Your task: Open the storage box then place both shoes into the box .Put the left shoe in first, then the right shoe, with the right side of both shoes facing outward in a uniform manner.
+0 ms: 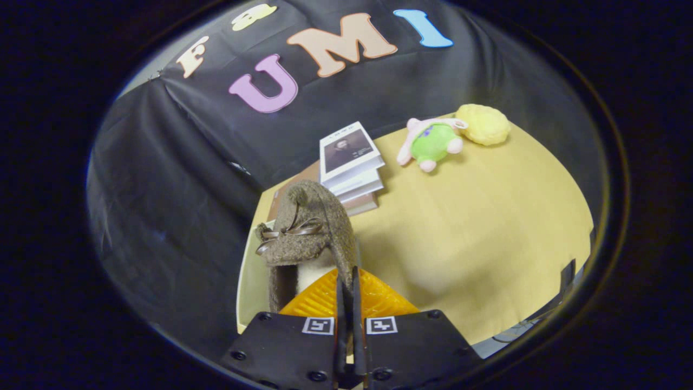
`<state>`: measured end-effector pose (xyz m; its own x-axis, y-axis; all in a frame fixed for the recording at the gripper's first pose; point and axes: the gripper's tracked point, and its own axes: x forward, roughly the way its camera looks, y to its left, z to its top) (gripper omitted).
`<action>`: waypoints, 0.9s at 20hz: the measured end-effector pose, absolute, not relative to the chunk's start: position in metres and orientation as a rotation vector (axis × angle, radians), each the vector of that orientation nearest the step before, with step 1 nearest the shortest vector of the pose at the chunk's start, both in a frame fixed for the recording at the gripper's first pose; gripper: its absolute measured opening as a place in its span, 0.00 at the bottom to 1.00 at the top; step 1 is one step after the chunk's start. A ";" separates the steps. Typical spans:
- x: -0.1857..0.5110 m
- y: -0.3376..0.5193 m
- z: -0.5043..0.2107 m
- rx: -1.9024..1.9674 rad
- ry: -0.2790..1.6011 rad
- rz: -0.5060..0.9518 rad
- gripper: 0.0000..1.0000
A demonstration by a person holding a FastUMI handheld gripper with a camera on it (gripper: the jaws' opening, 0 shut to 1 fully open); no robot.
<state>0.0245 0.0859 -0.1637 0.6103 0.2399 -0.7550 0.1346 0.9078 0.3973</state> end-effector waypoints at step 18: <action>0.019 0.164 -0.179 0.386 0.887 0.123 0.40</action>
<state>0.0193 0.1637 -0.1792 0.6300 0.2622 -0.7310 0.0535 0.9244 0.3777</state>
